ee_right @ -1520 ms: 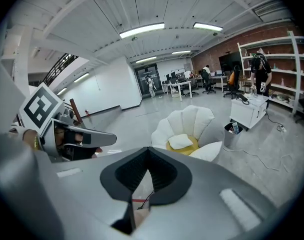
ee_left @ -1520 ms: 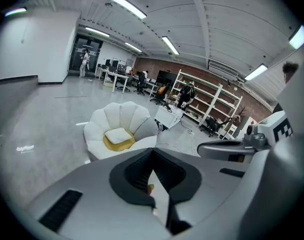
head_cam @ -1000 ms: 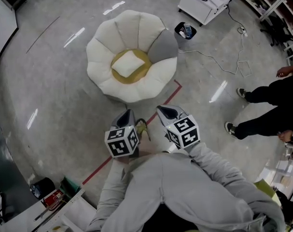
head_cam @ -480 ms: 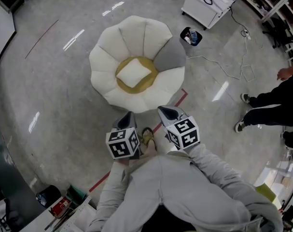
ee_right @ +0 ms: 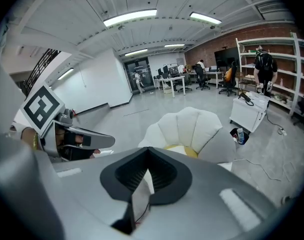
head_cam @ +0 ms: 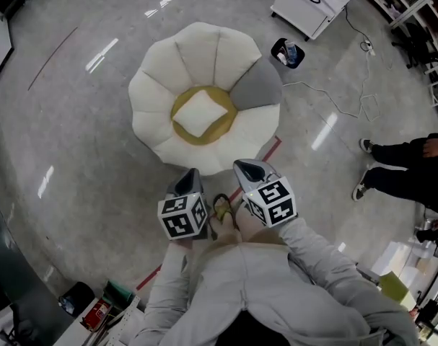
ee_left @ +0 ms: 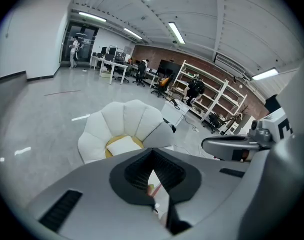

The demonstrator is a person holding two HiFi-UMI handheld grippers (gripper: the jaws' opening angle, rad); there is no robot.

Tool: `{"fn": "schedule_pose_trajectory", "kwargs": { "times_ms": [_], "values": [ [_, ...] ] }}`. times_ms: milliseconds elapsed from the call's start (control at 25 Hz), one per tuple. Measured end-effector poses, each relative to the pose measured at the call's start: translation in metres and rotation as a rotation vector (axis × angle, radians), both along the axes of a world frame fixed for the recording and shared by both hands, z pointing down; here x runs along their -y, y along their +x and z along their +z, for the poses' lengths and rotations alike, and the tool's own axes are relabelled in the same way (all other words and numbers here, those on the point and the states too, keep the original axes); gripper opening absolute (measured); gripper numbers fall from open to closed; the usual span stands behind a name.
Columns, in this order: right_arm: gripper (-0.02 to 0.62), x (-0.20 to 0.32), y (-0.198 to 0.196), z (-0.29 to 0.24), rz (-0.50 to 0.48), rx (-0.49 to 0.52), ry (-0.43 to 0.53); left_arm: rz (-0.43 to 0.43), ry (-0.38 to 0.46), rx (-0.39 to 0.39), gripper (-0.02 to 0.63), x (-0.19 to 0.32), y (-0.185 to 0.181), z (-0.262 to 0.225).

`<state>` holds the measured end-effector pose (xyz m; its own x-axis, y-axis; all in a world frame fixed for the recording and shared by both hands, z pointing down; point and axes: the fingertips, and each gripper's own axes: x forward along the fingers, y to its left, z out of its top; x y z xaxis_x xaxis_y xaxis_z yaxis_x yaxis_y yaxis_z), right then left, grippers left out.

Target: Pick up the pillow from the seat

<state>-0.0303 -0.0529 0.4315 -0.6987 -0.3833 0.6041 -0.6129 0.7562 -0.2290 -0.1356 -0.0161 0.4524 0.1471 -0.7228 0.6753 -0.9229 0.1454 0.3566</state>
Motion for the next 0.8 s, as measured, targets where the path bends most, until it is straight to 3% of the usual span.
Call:
{"fn": "schedule_pose_trajectory", "kwargs": {
  "times_ms": [280, 800],
  "values": [
    [0.000, 0.032, -0.017, 0.023, -0.015, -0.019, -0.041, -0.042, -0.045, -0.014, 0.006, 0.028, -0.020, 0.028],
    [0.000, 0.113, -0.039, 0.110, -0.025, -0.049, -0.127, -0.108, -0.160, -0.033, 0.005, 0.089, -0.042, 0.132]
  ]
}}
